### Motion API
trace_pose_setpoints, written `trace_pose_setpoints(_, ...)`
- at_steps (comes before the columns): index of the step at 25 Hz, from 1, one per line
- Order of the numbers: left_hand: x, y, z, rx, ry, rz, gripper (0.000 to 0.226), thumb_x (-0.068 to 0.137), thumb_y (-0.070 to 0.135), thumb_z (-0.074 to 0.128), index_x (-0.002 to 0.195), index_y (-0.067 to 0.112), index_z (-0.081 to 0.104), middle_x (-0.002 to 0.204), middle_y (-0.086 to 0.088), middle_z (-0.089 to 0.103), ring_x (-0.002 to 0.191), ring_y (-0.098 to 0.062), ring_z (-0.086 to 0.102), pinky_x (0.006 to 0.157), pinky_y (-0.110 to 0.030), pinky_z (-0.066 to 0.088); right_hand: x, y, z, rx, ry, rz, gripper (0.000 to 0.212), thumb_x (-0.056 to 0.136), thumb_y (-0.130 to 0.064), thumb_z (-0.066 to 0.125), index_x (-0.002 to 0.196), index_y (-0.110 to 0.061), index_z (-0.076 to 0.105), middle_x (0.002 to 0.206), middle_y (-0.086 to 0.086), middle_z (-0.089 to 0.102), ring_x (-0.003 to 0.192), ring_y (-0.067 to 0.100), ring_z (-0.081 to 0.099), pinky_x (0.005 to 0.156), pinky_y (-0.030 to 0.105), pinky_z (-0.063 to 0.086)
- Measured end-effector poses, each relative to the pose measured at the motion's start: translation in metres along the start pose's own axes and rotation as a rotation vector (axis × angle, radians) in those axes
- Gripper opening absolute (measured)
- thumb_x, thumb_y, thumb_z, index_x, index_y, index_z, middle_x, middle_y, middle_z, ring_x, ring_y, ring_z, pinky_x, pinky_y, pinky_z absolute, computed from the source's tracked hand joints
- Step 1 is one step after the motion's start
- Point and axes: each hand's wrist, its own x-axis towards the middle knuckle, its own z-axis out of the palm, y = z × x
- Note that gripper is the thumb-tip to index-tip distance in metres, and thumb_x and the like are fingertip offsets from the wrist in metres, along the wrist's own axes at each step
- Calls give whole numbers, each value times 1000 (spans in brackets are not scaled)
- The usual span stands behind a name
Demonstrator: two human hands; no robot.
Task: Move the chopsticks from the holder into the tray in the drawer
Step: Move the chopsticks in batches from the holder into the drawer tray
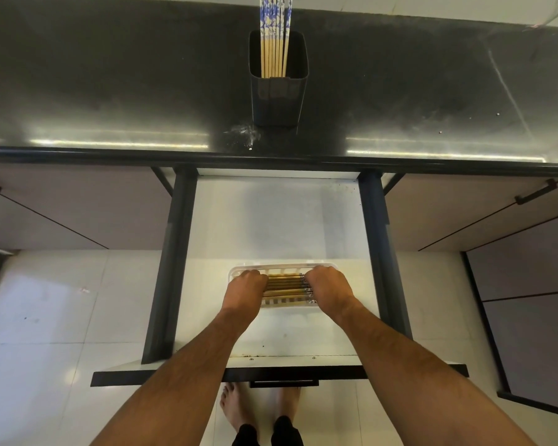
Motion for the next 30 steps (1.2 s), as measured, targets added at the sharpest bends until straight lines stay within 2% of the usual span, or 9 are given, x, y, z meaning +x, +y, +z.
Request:
trace_pose_setpoints(5, 1, -1, 0, -33, -24, -3, 17, 93, 11, 57, 99, 20, 71, 101, -2, 70, 87, -19, 66, 80, -32, 59, 2, -9, 4, -30, 3, -61, 16, 95, -19, 61, 108, -20, 71, 109, 4, 71, 97, 23, 69, 92, 32, 53)
trace_pose_setpoints(9, 2, -3, 0, -79, -64, -19, 18, 91, 12, 57, 93, 21, 72, 96, -2, 70, 82, -19, 64, 78, -31, 59, -1, -5, 6, -6, 70, -40, 21, 97, -27, 64, 112, -17, 74, 107, 4, 72, 96, 20, 68, 90, 27, 55)
trace_pose_setpoints(12, 5, -2, 1, -97, -94, -6, 19, 89, 9, 58, 93, 20, 72, 96, -2, 70, 84, -21, 65, 81, -34, 59, 1, -5, 6, -33, 15, -3, 20, 99, -28, 61, 109, -16, 73, 102, 4, 74, 93, 19, 70, 92, 26, 54)
trace_pose_setpoints(16, 7, -1, 1, -67, -91, 7, 20, 90, 7, 57, 93, 19, 72, 97, -3, 70, 85, -21, 65, 82, -34, 59, 4, -9, 6, -64, 22, 4, 18, 101, -25, 57, 110, -19, 72, 104, 2, 74, 96, 19, 70, 97, 27, 51)
trace_pose_setpoints(24, 3, -2, 5, -69, -16, 21, 16, 95, 8, 55, 95, 17, 68, 98, -3, 68, 83, -17, 63, 77, -27, 56, 1, -7, 17, 72, 55, 80, 19, 93, -31, 70, 107, -18, 74, 97, 2, 73, 87, 17, 69, 86, 26, 59)
trace_pose_setpoints(27, 3, 0, 3, -52, 27, 45, 14, 96, 10, 59, 102, 16, 70, 102, -4, 69, 86, -18, 65, 80, -30, 59, -3, -9, 16, 93, 92, 72, 22, 94, -30, 69, 110, -16, 73, 102, 3, 72, 90, 19, 69, 84, 28, 60)
trace_pose_setpoints(30, 0, 3, -3, 45, 109, 102, 18, 90, 11, 66, 107, 15, 70, 102, -4, 71, 86, -20, 66, 81, -32, 57, -11, -13, 10, 93, 197, 24, 24, 94, -27, 66, 111, -10, 70, 107, 8, 70, 96, 22, 66, 84, 32, 57)
